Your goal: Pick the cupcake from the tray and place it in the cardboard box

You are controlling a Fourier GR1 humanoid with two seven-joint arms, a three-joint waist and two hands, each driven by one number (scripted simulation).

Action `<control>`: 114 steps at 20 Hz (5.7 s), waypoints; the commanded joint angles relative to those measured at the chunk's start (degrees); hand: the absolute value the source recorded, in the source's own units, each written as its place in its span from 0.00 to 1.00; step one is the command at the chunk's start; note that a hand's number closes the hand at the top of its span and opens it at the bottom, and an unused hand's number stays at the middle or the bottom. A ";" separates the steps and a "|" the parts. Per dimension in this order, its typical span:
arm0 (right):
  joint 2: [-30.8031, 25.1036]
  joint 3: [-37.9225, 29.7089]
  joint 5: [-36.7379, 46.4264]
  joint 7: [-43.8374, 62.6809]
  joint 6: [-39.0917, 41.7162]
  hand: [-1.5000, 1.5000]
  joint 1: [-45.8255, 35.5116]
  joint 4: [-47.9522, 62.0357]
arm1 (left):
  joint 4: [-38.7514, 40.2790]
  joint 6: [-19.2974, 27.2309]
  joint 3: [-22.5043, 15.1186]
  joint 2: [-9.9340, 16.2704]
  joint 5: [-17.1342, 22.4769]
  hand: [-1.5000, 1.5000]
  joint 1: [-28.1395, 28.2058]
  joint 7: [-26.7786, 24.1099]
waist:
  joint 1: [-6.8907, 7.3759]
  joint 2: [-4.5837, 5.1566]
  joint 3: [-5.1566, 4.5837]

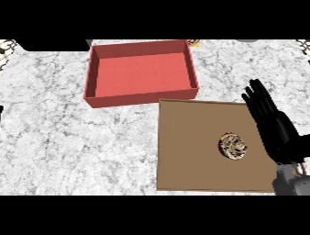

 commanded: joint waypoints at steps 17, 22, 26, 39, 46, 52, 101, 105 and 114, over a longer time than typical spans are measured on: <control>-4.22 -6.99 8.23 -41.92 4.96 0.00 19.00 14.58 | 17.28 -3.45 -3.52 3.07 -11.24 0.50 -9.02 7.40 | -0.77 -0.62 0.45; -13.31 -6.97 20.97 -36.12 -0.37 0.00 15.57 15.10 | 17.23 -3.35 -3.66 2.14 -12.43 0.50 -11.21 8.69 | -0.50 -0.61 0.33; -19.60 -2.92 28.40 -27.47 1.97 0.00 13.69 13.71 | 16.86 -3.59 -4.56 1.66 -13.32 0.50 -10.54 9.25 | 0.05 -0.62 0.29; -22.22 5.68 33.51 1.49 22.13 0.00 0.19 6.99 | 15.36 -5.78 -2.40 0.74 -14.49 0.50 -9.11 9.01 | 0.60 -0.73 0.38; -14.96 8.28 39.71 11.63 24.66 0.00 -5.28 7.24 | 20.18 -8.16 1.18 0.16 -15.58 0.50 -11.02 5.76 | 0.32 -0.73 0.36; -12.71 4.84 46.24 -0.76 22.90 0.00 -4.78 18.69 | 19.98 -8.30 2.39 -4.34 -18.48 0.50 -8.41 4.00 | 0.40 -0.70 0.39; 14.87 18.47 90.20 57.74 -1.24 1.00 -3.71 7.34 | 14.33 -13.29 8.54 -9.69 -26.45 0.50 -7.51 7.50 | 0.48 -1.07 0.31; 14.95 26.36 97.67 68.52 4.60 1.00 -4.58 0.28 | 18.40 -15.28 10.59 -7.32 -25.46 0.50 -8.92 4.91 | 0.03 -0.98 0.30; 14.97 27.25 104.45 64.21 9.58 1.00 -21.12 -3.55 | 16.30 -14.31 9.65 -9.24 -26.70 0.50 -11.46 8.82 | 0.39 -0.76 0.37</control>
